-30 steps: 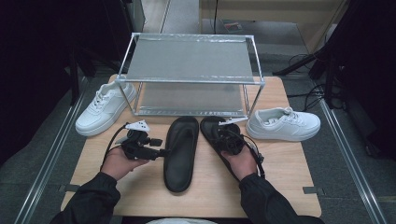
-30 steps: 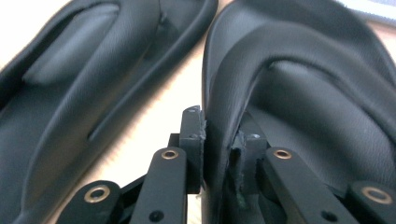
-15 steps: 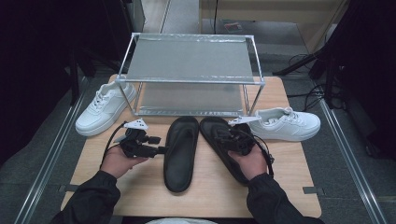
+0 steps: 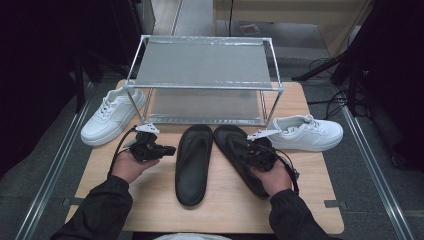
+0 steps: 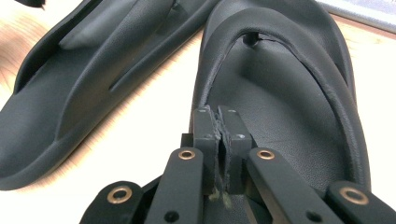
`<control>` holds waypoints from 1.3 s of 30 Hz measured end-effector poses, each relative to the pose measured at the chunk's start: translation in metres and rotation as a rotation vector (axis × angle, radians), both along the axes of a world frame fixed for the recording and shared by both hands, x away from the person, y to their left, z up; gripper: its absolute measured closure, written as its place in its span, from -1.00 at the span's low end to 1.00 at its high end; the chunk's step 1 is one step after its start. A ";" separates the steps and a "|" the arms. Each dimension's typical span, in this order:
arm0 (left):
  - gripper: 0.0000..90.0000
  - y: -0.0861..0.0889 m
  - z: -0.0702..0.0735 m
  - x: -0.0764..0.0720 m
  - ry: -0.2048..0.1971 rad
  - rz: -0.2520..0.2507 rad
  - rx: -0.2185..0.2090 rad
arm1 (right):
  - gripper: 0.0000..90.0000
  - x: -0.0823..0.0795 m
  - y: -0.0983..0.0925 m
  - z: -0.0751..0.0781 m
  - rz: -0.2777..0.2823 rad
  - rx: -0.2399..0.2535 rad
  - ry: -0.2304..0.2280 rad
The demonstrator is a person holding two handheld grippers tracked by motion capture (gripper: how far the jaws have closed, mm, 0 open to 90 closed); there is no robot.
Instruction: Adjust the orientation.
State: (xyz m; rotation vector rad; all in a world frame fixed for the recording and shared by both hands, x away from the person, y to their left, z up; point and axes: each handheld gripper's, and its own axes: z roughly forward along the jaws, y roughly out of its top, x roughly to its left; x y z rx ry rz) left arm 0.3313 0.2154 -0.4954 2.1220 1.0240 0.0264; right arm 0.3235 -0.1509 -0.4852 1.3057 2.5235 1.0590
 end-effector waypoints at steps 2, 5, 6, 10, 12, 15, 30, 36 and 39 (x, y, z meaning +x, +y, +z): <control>0.94 -0.003 -0.003 0.002 0.008 -0.010 0.014 | 0.94 0.000 0.000 0.000 -0.004 -0.001 -0.002; 0.93 -0.006 -0.009 0.006 0.011 -0.017 0.029 | 0.91 0.001 0.000 -0.002 -0.013 -0.013 0.001; 0.93 -0.007 -0.010 0.007 0.011 -0.019 0.038 | 0.91 0.001 0.000 -0.003 -0.011 -0.013 0.000; 0.91 -0.010 -0.015 0.010 0.022 -0.016 0.045 | 0.96 0.001 0.002 -0.004 -0.010 -0.013 0.004; 0.92 -0.010 -0.017 0.011 0.029 -0.025 0.055 | 0.98 0.001 0.002 -0.004 -0.014 -0.006 0.011; 0.93 -0.010 -0.018 0.011 0.030 -0.028 0.050 | 0.98 0.002 0.002 -0.005 -0.011 0.000 0.016; 0.91 -0.016 -0.014 0.007 0.027 -0.063 0.054 | 0.97 0.005 0.005 -0.007 -0.009 0.022 0.023; 1.00 -0.022 -0.014 0.005 0.039 -0.110 0.036 | 0.99 0.005 0.006 -0.007 -0.008 0.020 0.017; 1.00 -0.029 -0.014 0.003 0.017 -0.124 0.074 | 1.00 0.004 0.007 -0.007 -0.004 0.015 0.015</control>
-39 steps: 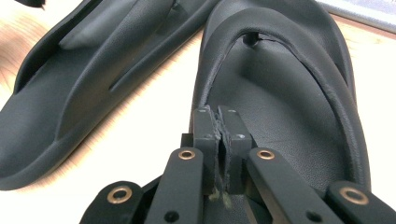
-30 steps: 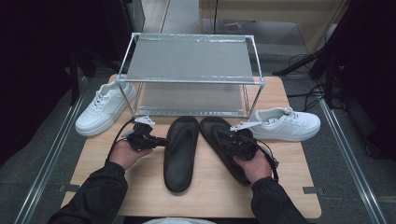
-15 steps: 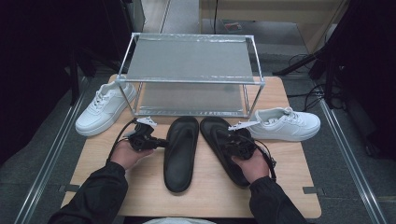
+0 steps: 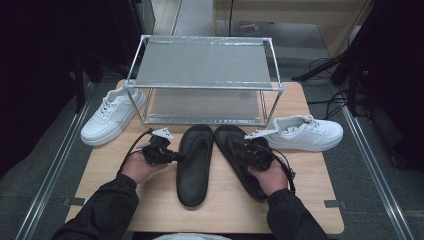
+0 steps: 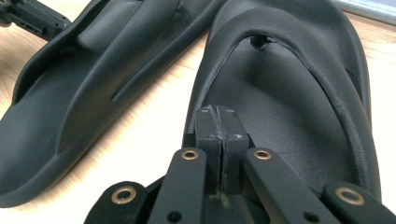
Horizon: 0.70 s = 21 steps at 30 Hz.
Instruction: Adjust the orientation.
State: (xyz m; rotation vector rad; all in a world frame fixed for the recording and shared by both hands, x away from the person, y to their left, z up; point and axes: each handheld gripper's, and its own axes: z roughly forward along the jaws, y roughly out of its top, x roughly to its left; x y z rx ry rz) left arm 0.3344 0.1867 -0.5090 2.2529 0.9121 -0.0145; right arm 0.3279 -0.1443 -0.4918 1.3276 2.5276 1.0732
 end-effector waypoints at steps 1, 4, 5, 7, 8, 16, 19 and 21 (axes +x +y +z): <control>1.00 0.000 0.000 0.000 0.004 -0.002 -0.004 | 1.00 0.000 0.000 0.000 -0.002 -0.001 -0.001; 1.00 0.000 0.000 0.000 0.012 0.000 -0.011 | 1.00 0.000 0.000 0.000 -0.008 0.000 -0.014; 1.00 0.000 0.000 0.000 0.013 0.000 -0.012 | 1.00 -0.001 0.001 0.001 -0.009 0.003 -0.023; 1.00 -0.002 0.000 -0.001 0.020 -0.011 -0.016 | 1.00 -0.001 0.002 0.002 -0.013 0.008 -0.036; 1.00 -0.004 -0.001 -0.002 0.023 -0.017 -0.019 | 1.00 -0.001 0.003 0.002 -0.013 0.007 -0.035; 1.00 -0.015 -0.001 -0.007 0.023 -0.050 -0.015 | 1.00 0.001 0.002 0.001 -0.021 0.014 -0.029; 1.00 -0.018 -0.001 -0.008 0.029 -0.069 -0.012 | 1.00 0.001 0.002 0.001 -0.024 0.014 -0.028; 1.00 -0.019 -0.001 -0.009 0.034 -0.071 -0.017 | 1.00 0.001 0.002 0.001 -0.027 0.016 -0.031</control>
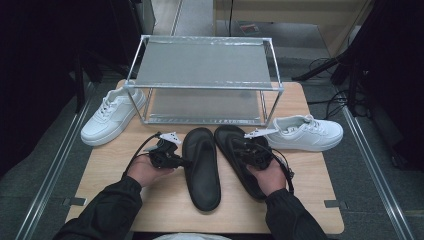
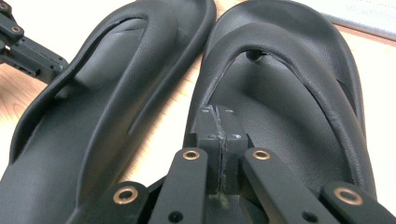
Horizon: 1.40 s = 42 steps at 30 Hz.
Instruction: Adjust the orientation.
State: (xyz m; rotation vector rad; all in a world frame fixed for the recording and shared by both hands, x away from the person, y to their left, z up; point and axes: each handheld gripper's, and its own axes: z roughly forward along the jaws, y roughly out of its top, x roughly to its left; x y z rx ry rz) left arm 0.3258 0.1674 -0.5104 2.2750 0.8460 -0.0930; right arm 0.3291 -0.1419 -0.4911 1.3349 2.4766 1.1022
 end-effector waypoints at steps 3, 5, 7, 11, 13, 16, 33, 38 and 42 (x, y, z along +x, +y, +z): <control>1.00 -0.002 0.000 -0.001 0.010 -0.007 -0.008 | 1.00 0.000 0.000 0.000 0.001 0.004 0.001; 1.00 -0.005 -0.001 -0.003 0.013 -0.019 -0.011 | 1.00 0.001 0.000 0.000 0.000 0.006 0.002; 1.00 -0.009 -0.001 -0.005 0.010 -0.030 -0.005 | 1.00 0.001 0.000 -0.001 -0.002 0.009 0.005; 1.00 -0.017 -0.003 -0.009 0.024 -0.044 -0.032 | 1.00 0.001 0.000 -0.001 -0.007 0.020 0.014; 1.00 -0.022 -0.004 -0.011 0.036 -0.060 -0.043 | 1.00 0.002 -0.001 -0.001 -0.010 0.026 0.018; 1.00 -0.029 -0.006 -0.014 0.037 -0.063 -0.047 | 1.00 0.002 -0.001 -0.002 -0.016 0.037 0.018; 0.53 -0.022 0.006 -0.013 0.015 -0.016 -0.087 | 0.57 -0.012 -0.023 0.013 -0.032 0.139 -0.054; 0.10 -0.014 0.012 -0.014 0.024 0.010 -0.087 | 0.21 -0.025 -0.022 0.014 -0.003 0.099 -0.114; -0.07 -0.009 0.018 -0.016 -0.001 0.008 -0.112 | 0.08 -0.035 -0.018 0.013 0.038 0.111 -0.124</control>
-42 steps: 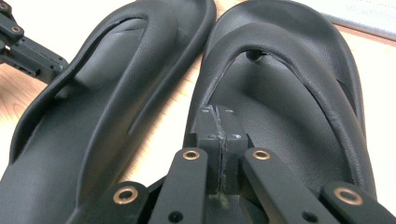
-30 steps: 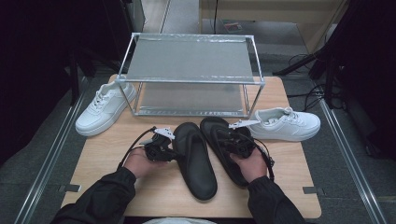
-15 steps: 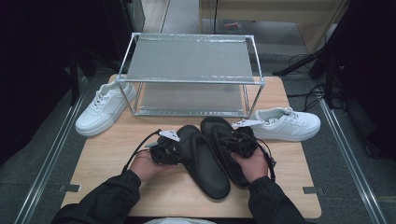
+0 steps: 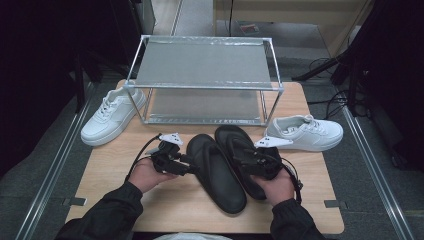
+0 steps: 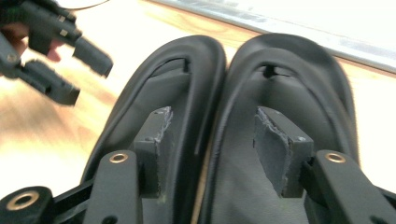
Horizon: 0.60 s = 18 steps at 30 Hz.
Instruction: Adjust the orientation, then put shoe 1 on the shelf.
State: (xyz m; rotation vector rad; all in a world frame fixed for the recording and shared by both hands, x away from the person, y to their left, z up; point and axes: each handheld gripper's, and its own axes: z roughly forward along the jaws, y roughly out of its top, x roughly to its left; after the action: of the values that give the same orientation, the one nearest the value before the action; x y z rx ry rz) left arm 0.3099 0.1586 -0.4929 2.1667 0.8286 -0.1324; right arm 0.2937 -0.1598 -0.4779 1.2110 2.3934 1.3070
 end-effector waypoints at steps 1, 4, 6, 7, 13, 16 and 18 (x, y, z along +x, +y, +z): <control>-0.10 0.001 0.001 0.000 -0.006 0.003 -0.002 | 0.07 -0.001 0.001 0.000 0.008 -0.003 -0.004; -0.16 0.006 0.002 0.000 -0.008 0.013 -0.006 | 0.03 -0.002 0.000 -0.004 -0.012 -0.016 0.004; -0.18 0.009 0.003 0.001 -0.016 0.024 -0.007 | 0.04 -0.001 -0.002 -0.007 -0.029 -0.007 0.009; -0.19 0.011 0.003 0.001 -0.020 0.021 -0.006 | 0.06 -0.001 -0.002 -0.008 -0.033 -0.002 0.017; -0.20 0.018 0.006 0.002 -0.022 0.040 -0.019 | -0.02 0.004 0.002 -0.016 -0.020 0.031 0.042; -0.20 0.021 0.007 0.003 -0.027 0.045 -0.025 | -0.01 0.005 0.005 -0.020 -0.015 0.021 0.043; -0.20 0.022 0.008 0.003 -0.027 0.046 -0.030 | -0.02 0.006 0.006 -0.022 -0.012 0.018 0.045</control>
State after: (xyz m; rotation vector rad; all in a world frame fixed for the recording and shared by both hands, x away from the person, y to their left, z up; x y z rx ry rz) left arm 0.3132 0.1803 -0.4849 2.1156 0.8554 -0.0915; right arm 0.2993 -0.1535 -0.4997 1.2707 2.4068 1.3139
